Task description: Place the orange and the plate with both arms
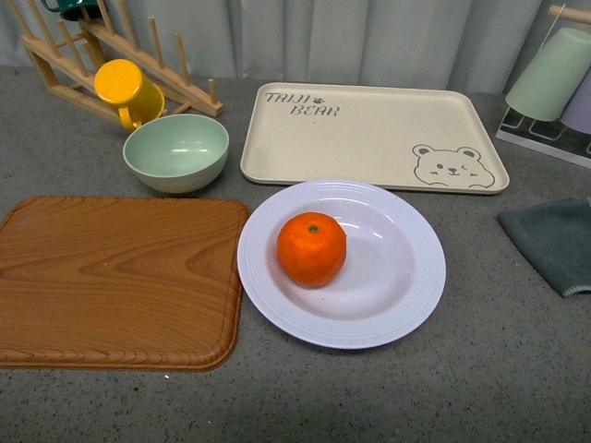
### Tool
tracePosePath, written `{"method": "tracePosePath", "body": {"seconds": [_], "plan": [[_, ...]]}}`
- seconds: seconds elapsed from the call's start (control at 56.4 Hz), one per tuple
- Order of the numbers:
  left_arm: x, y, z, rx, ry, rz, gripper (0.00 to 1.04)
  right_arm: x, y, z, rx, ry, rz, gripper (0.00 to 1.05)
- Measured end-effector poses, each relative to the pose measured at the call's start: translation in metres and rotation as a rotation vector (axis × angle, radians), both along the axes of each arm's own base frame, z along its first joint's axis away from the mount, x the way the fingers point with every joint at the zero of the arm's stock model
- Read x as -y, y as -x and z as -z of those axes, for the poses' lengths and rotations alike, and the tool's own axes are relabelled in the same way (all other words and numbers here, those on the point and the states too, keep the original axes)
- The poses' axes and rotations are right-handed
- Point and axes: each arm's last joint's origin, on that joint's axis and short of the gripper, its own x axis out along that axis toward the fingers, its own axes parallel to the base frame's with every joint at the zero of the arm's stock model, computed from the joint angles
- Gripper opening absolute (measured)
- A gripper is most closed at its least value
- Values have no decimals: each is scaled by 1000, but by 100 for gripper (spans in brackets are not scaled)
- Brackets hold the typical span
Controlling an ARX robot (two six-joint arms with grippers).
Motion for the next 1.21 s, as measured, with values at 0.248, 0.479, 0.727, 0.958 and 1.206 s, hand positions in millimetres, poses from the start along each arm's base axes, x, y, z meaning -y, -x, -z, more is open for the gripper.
{"method": "tracePosePath", "body": {"seconds": [0.248, 0.479, 0.727, 0.958, 1.206], "plan": [[0, 0, 0, 0, -2, 0, 98, 12, -84, 26, -390, -374, 5, 96], [0, 0, 0, 0, -2, 0, 98, 10, -137, 70, -716, -784, -67, 96], [0, 0, 0, 0, -2, -1, 98, 5, -162, 110, -966, -1040, -154, 96], [0, 0, 0, 1, -2, 0, 98, -4, -189, 140, -1086, -1153, -172, 96], [0, 0, 0, 1, -3, 0, 98, -20, -210, 160, -1117, -1214, -219, 96]]}}
